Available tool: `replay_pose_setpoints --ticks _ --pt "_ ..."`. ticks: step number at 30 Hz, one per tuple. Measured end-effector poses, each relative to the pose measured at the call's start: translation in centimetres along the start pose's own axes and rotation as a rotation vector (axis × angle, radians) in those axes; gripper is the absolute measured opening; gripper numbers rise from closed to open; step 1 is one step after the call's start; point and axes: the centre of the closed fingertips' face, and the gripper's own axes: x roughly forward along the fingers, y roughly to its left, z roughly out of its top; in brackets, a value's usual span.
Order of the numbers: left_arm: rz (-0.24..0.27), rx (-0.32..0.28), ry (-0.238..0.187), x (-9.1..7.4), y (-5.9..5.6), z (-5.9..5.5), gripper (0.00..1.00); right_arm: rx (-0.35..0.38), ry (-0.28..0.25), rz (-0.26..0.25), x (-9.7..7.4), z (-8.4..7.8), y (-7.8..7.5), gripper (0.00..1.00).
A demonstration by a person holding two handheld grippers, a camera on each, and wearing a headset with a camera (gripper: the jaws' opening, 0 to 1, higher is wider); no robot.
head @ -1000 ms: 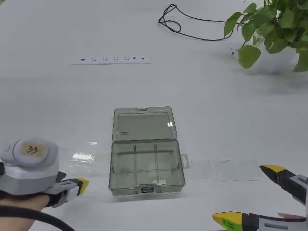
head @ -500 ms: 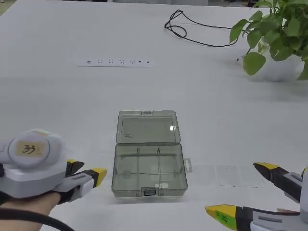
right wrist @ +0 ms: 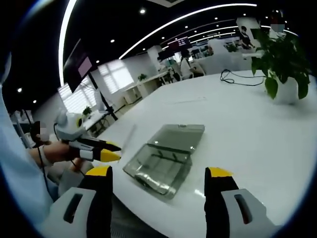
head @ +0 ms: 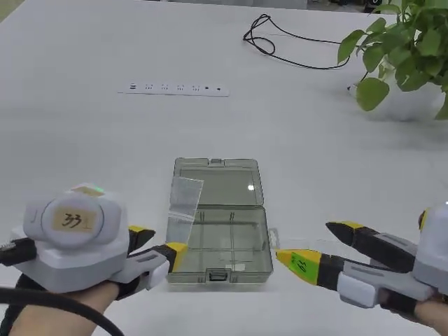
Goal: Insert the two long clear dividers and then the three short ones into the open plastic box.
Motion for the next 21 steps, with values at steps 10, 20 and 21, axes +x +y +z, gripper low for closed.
replay_pose_setpoints --ticks 10,20,21 --pt "-0.046 0.017 -0.021 0.3 -2.3 0.6 0.3 0.034 0.012 0.111 3.6 1.2 2.9 0.49" --pt "-0.07 0.029 -0.028 0.9 -3.7 0.8 0.3 0.3 -0.051 0.14 6.1 2.2 3.1 0.28" --pt "-0.073 0.029 -0.029 0.9 -3.8 0.9 0.3 0.331 -0.05 0.143 6.2 2.1 3.1 0.27"
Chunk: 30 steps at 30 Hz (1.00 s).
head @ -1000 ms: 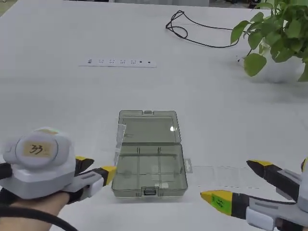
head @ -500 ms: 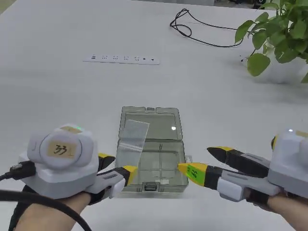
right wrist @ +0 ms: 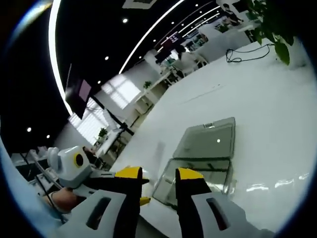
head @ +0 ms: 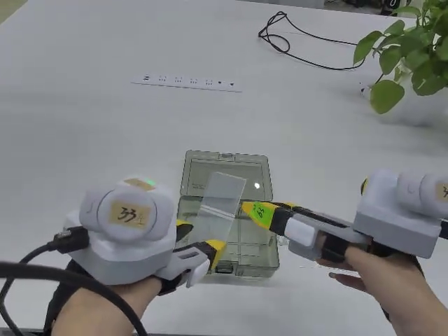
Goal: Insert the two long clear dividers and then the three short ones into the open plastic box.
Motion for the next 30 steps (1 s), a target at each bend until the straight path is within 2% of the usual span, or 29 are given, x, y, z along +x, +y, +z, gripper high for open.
replay_pose_setpoints --ticks 3,7,11,20,30 --pt "-0.009 0.002 -0.004 0.1 -0.4 0.2 0.3 0.026 0.006 -0.003 0.1 -0.2 -0.3 0.21" --pt "-0.022 0.005 -0.005 0.4 -0.9 0.4 0.3 0.105 0.002 0.023 0.2 -0.2 -0.1 0.17" --pt "-0.034 0.004 -0.01 0.6 -1.3 0.7 0.3 0.129 0.008 0.023 0.4 -0.2 -0.1 0.12" --pt "-0.048 -0.006 -0.023 0.8 -1.8 1.0 0.3 0.132 0.019 0.017 0.5 -0.2 -0.2 0.03" --pt "-0.064 -0.017 -0.026 0.9 -2.1 0.9 0.3 0.122 0.039 0.011 0.4 -0.4 -0.3 0.03"
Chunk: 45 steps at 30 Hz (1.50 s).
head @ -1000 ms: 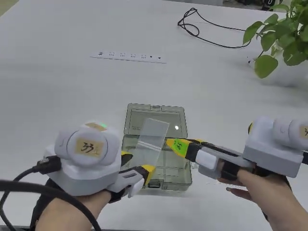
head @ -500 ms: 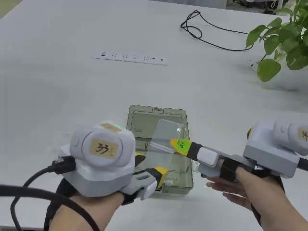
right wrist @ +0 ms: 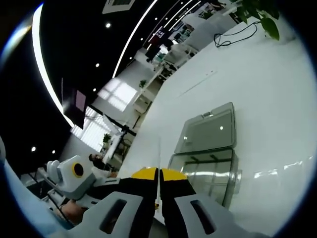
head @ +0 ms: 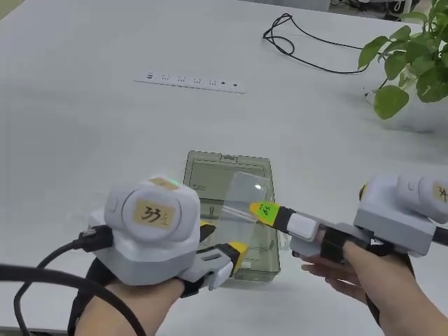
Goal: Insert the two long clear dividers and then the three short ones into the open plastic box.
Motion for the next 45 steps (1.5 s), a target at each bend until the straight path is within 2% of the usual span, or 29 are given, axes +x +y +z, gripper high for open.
replay_pose_setpoints --ticks 5,13,14,23,25,29,31,32,33,36,39,41,42,43,45 --pt "-0.006 -0.015 -0.001 -0.1 -0.2 -0.2 0.3 -0.019 0.022 -0.002 -0.1 -0.2 0.2 0.02" --pt "-0.019 -0.049 -0.023 -0.8 -0.6 -0.3 0.3 -0.032 0.05 -0.016 -0.3 -0.8 1.7 0.02" --pt "-0.021 -0.05 -0.036 -0.8 -0.6 -0.2 0.3 -0.054 0.048 -0.027 -0.3 -0.8 1.7 0.01" --pt "-0.054 -0.069 -0.051 -1.0 -0.7 -0.2 0.31 -0.066 0.061 -0.062 -0.5 -0.9 2.1 0.01" --pt "-0.066 -0.035 -0.074 -1.0 -0.5 -0.1 0.31 -0.064 0.061 -0.063 -0.4 -0.9 2.3 0.01" --pt "-0.107 -0.004 -0.062 -0.9 -0.5 -0.4 0.34 -0.067 0.063 -0.097 -0.2 -0.6 2.3 0.01" --pt "-0.104 0.047 -0.078 -1.1 0.0 -0.2 0.39 -0.071 0.063 -0.111 -0.2 -0.2 2.3 0.01" --pt "-0.108 0.052 -0.077 -1.1 0.1 -0.3 0.44 -0.069 0.066 -0.116 -0.3 -0.1 2.3 0.01" --pt "-0.118 0.063 -0.071 -1.2 0.2 -0.5 0.48 -0.061 0.071 -0.123 -0.3 0.0 2.1 0.01" --pt "-0.152 0.127 -0.098 -1.4 0.8 -0.3 0.55 -0.067 0.095 -0.158 -0.4 0.1 1.7 0.01" --pt "-0.178 0.185 -0.082 -1.4 1.3 -0.9 0.62 -0.045 0.124 -0.207 -0.7 0.0 1.1 0.01" --pt "-0.196 0.232 -0.091 -1.4 1.6 -1.1 0.7 -0.037 0.134 -0.231 -0.8 0.3 0.8 0.01" --pt "-0.196 0.24 -0.088 -1.4 1.7 -1.2 0.73 -0.035 0.138 -0.235 -0.9 0.3 0.7 0.01" --pt "-0.199 0.284 -0.091 -1.4 2.0 -1.3 0.78 -0.029 0.146 -0.253 -0.9 0.4 0.5 0.01" --pt "-0.191 0.311 -0.082 -1.4 2.5 -1.6 0.84 -0.014 0.166 -0.277 -0.9 0.5 0.3 0.01"
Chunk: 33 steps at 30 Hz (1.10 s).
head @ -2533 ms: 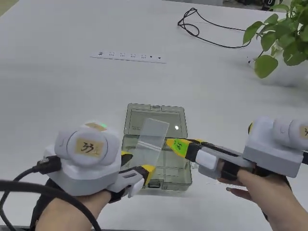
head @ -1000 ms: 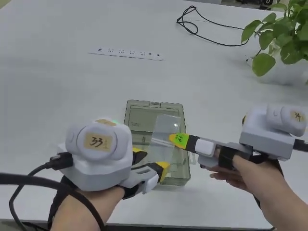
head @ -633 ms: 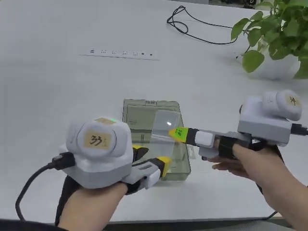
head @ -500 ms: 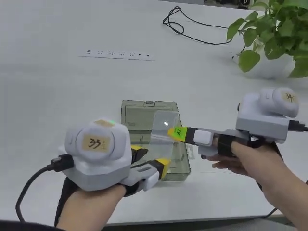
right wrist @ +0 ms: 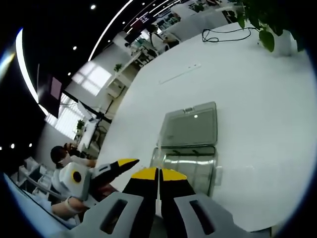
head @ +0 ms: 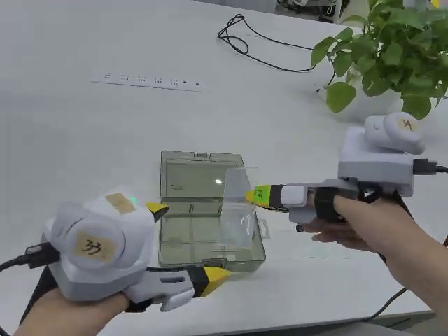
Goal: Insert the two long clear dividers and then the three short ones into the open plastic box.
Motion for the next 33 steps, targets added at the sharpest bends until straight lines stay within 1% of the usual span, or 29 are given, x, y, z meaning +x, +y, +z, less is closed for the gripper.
replay_pose_setpoints --ticks 1,2,3,5,6,7,9,10,11,12,13,14,15,16,17,19,20,22,26,28,33 --pt "0.005 0.01 0.009 0.0 0.3 -0.2 0.88 0.003 0.008 -0.009 0.0 0.0 -0.1 0.01" --pt "0.016 0.027 0.014 -0.1 0.7 -0.5 0.91 0.008 0.029 -0.029 0.1 0.0 -0.2 0.01" --pt "0.018 0.034 0.015 -0.1 0.8 -0.5 0.93 0.008 0.049 -0.04 0.1 -0.2 -0.3 0.01" --pt "0.019 0.06 0.025 -0.2 1.1 -0.9 0.99 0.006 0.069 -0.057 0.3 -0.1 -0.4 0.02" --pt "0.024 0.074 0.033 -0.3 1.4 -1.2 1.0 0.008 0.103 -0.069 0.4 -0.2 -0.4 0.02" --pt "0.02 0.085 0.038 -0.4 1.5 -1.3 1.0 0.004 0.116 -0.083 0.5 -0.2 -0.5 0.02" --pt "0.015 0.101 0.049 -0.6 1.6 -1.7 1.0 -0.006 0.154 -0.112 0.8 0.7 -1.4 0.02" --pt "0.018 0.108 0.051 -0.6 1.7 -1.8 1.0 0.008 0.186 -0.135 0.8 0.7 -1.7 0.02" --pt "0.019 0.111 0.046 -0.7 1.7 -1.9 1.0 -0.019 0.205 -0.156 1.1 1.3 -2.0 0.02" --pt "0.019 0.108 0.042 -0.8 1.8 -1.9 1.0 -0.032 0.214 -0.178 1.1 1.5 -2.2 0.02" --pt "0.019 0.103 0.038 -0.8 1.8 -1.8 1.0 -0.034 0.234 -0.19 1.2 1.5 -2.2 0.02" --pt "0.02 0.098 0.037 -0.8 1.8 -1.9 1.0 -0.036 0.247 -0.191 1.5 2.2 -2.4 0.02" --pt "0.022 0.1 0.033 -0.9 1.8 -1.9 1.0 -0.03 0.277 -0.213 1.6 2.3 -2.7 0.02" --pt "0.027 0.101 0.032 -0.9 1.9 -1.9 1.0 -0.029 0.299 -0.218 1.7 2.4 -2.9 0.02" --pt "0.031 0.102 0.03 -1.0 1.9 -1.9 1.0 -0.012 0.312 -0.245 1.8 2.6 -3.3 0.02" --pt "0.037 0.098 0.026 -1.0 2.0 -2.0 1.0 0.028 0.353 -0.252 2.0 1.9 -3.1 0.02" --pt "0.04 0.092 0.021 -1.1 2.1 -2.0 1.0 0.054 0.355 -0.271 2.3 2.1 -3.5 0.02" --pt "0.04 0.085 0.021 -1.2 2.2 -2.0 1.0 0.082 0.381 -0.283 2.6 1.9 -3.7 0.01" --pt "0.048 0.083 0.011 -1.5 2.5 -2.0 0.99 0.066 0.45 -0.33 2.3 0.9 -4.0 0.01" --pt "0.051 0.078 0.01 -1.5 2.6 -2.1 0.99 0.07 0.455 -0.343 2.4 0.6 -4.0 0.01" --pt "0.051 0.071 0.007 -1.5 2.5 -2.3 0.98 0.086 0.492 -0.379 2.8 -0.5 -4.5 0.01"
